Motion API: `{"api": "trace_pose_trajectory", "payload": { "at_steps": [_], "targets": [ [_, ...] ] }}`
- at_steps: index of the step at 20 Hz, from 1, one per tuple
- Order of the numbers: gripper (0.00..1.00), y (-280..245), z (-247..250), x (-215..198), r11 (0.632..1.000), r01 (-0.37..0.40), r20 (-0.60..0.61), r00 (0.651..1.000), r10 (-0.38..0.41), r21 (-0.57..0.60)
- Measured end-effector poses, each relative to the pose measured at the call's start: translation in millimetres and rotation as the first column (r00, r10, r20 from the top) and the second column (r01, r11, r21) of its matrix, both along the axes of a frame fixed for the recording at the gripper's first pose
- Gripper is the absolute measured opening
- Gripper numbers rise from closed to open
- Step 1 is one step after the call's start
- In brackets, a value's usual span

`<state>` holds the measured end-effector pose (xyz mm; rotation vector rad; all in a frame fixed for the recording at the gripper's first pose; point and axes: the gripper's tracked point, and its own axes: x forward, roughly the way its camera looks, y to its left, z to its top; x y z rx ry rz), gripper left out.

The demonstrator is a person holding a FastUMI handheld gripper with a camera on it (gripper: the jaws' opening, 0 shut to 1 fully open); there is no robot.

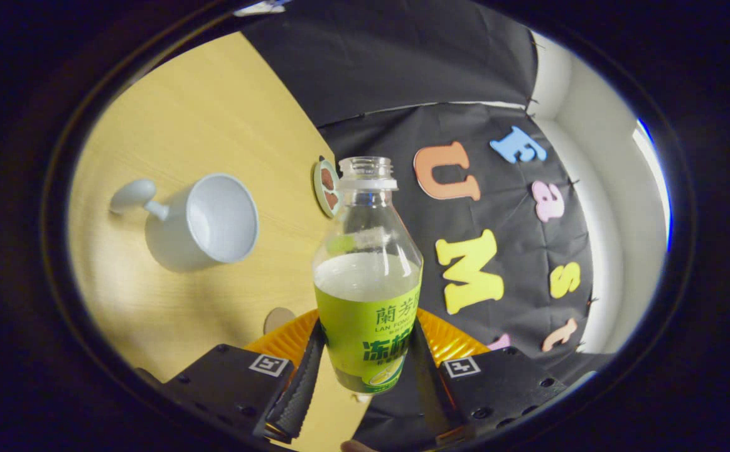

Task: Take the bottle from table, then pour the juice into the cup, finally place the bottle on the coaster

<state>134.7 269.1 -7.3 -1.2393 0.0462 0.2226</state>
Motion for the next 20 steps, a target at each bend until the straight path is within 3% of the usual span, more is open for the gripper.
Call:
{"api": "trace_pose_trajectory", "payload": {
  "at_steps": [3, 8, 13, 18, 20],
  "targets": [
    [0.75, -0.7, 9.6, -2.2, 0.986, 0.004, -0.057, 0.998, 0.005, 0.165],
    [0.75, -12.7, 27.5, 2.4, 0.915, 0.026, -0.089, 0.996, 0.01, 0.403],
    [0.75, -26.7, 53.8, 14.1, 0.738, 0.054, -0.122, 0.992, 0.039, 0.672],
    [0.75, -29.2, 64.1, 30.9, 0.546, 0.055, -0.122, 0.989, 0.087, 0.836],
    [0.75, -29.2, 63.2, 40.1, 0.49, 0.051, -0.119, 0.987, 0.11, 0.87]
  ]
}}
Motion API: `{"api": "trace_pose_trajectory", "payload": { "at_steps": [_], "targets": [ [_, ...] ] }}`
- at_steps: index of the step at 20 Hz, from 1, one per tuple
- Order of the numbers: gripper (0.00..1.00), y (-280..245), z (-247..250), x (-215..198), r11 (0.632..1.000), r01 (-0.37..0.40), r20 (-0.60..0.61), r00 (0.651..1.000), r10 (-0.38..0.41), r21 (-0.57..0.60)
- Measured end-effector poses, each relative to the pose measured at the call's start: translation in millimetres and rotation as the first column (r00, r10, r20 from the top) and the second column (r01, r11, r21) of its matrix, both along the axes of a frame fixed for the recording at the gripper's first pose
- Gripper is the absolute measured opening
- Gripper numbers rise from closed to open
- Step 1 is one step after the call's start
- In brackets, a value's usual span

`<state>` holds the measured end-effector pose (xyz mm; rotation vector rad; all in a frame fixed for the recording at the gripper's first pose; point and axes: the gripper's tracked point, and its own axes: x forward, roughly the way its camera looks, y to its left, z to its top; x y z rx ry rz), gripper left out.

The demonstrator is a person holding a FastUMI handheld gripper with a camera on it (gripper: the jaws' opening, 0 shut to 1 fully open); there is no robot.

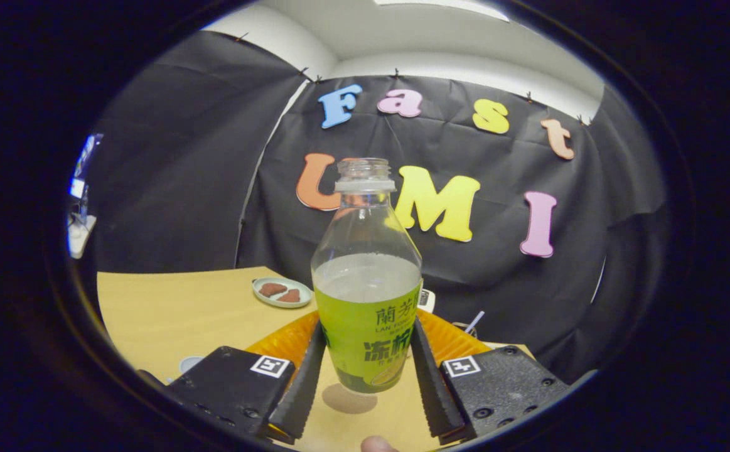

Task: Take the bottle from table, then pour the juice into the cup, finally place the bottle on the coaster

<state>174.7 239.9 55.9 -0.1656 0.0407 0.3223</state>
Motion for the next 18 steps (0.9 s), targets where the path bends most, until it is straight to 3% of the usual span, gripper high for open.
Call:
{"api": "trace_pose_trajectory", "payload": {
  "at_steps": [8, 12, 18],
  "targets": [
    [0.75, 8.3, -49.9, 49.8, 0.987, -0.014, -0.119, 0.992, 0.033, 0.159],
    [0.76, 7.6, -88.8, 78.2, 0.987, 0.014, -0.202, 0.979, 0.019, 0.159],
    [0.77, 6.6, -124.8, 87.7, 0.99, 0.023, -0.257, 0.966, 0.013, 0.138]
  ]
}}
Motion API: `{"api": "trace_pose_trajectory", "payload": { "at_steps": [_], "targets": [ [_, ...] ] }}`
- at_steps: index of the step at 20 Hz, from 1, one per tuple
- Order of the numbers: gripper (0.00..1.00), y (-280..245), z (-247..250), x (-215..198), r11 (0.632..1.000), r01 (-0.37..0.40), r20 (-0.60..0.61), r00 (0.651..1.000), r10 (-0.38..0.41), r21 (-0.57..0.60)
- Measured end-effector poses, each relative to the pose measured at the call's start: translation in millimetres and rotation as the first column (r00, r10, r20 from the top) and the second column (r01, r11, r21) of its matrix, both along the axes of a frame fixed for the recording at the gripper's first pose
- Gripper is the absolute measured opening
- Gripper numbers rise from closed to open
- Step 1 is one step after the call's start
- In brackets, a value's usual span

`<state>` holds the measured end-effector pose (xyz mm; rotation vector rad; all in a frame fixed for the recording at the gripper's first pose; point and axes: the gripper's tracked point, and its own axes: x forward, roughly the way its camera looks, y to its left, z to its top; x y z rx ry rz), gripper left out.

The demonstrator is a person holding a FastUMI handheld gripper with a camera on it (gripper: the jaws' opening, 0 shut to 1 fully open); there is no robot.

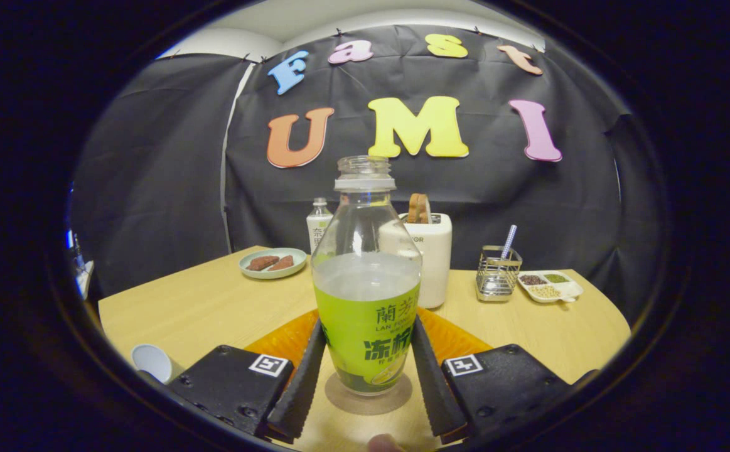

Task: Take the bottle from table, then pour the juice into the cup, finally place the bottle on the coaster

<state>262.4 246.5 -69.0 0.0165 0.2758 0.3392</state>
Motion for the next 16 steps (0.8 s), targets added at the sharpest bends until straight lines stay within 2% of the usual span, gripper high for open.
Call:
{"api": "trace_pose_trajectory", "payload": {
  "at_steps": [11, 16],
  "targets": [
    [0.79, 1.9, -28.6, 7.4, 1.0, 0.006, -0.033, 0.999, -0.006, -0.011],
    [0.86, 3.9, -29.3, 5.7, 1.0, -0.005, -0.044, 0.999, 0.006, 0.01]
  ]
}}
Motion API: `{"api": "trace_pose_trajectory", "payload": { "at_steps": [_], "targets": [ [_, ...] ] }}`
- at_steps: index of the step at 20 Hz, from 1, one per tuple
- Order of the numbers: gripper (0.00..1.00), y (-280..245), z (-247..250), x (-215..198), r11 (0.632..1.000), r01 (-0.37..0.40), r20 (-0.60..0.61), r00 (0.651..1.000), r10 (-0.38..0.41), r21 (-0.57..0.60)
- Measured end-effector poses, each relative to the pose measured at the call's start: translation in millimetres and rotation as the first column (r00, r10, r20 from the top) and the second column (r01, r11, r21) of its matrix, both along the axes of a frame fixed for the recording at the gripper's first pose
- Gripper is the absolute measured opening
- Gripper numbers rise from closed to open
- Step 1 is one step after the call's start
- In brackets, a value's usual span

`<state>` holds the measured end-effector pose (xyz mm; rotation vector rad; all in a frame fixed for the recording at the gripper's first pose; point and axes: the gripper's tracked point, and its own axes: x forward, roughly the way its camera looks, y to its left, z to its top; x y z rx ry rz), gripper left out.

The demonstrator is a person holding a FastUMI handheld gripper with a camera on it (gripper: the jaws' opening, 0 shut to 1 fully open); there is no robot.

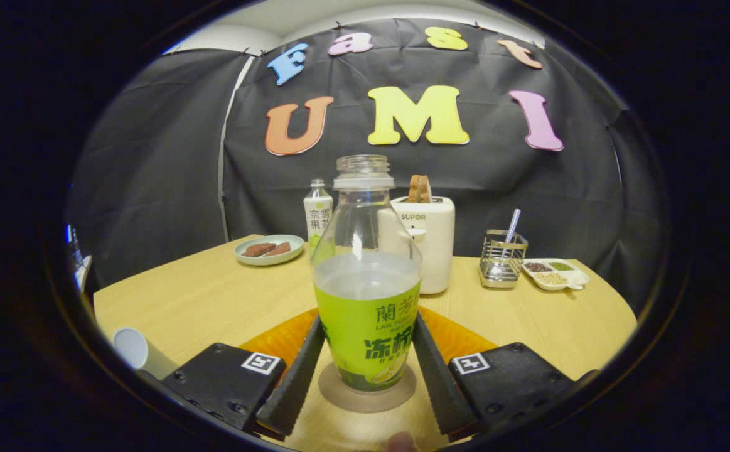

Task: Take the bottle from table, then pour the juice into the cup, finally place the bottle on the coaster

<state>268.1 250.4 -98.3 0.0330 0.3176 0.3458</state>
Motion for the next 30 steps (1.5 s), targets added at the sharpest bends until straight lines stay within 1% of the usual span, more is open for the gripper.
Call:
{"api": "trace_pose_trajectory", "payload": {
  "at_steps": [1, 2, 5, 7, 13, 16, 18, 20, 25, 30],
  "targets": [
    [0.89, -0.7, -1.6, -1.4, 1.0, 0.001, -0.003, 1.0, -0.001, 0.001],
    [0.95, -1.2, -0.9, -1.4, 1.0, 0.001, -0.003, 1.0, -0.001, 0.002],
    [0.96, -4.3, 1.7, -5.5, 1.0, 0.015, 0.014, 1.0, -0.015, 0.0],
    [1.0, -6.0, 0.9, -10.7, 1.0, 0.017, 0.008, 1.0, -0.017, -0.002],
    [1.0, -22.5, 11.0, -46.3, 0.999, 0.051, 0.01, 0.999, -0.051, 0.019],
    [1.0, -33.0, 29.3, -77.2, 0.997, 0.072, 0.035, 0.997, -0.073, 0.037],
    [1.0, -45.0, 42.5, -100.8, 0.994, 0.11, 0.063, 0.992, -0.111, 0.021],
    [1.0, -60.1, 60.4, -124.8, 0.986, 0.166, 0.111, 0.98, -0.165, 0.001],
    [1.0, -82.6, 90.9, -194.5, 0.968, 0.248, 0.177, 0.955, -0.236, -0.046],
    [1.0, -103.7, 128.7, -270.9, 0.948, 0.315, 0.268, 0.918, -0.293, -0.041]
  ]
}}
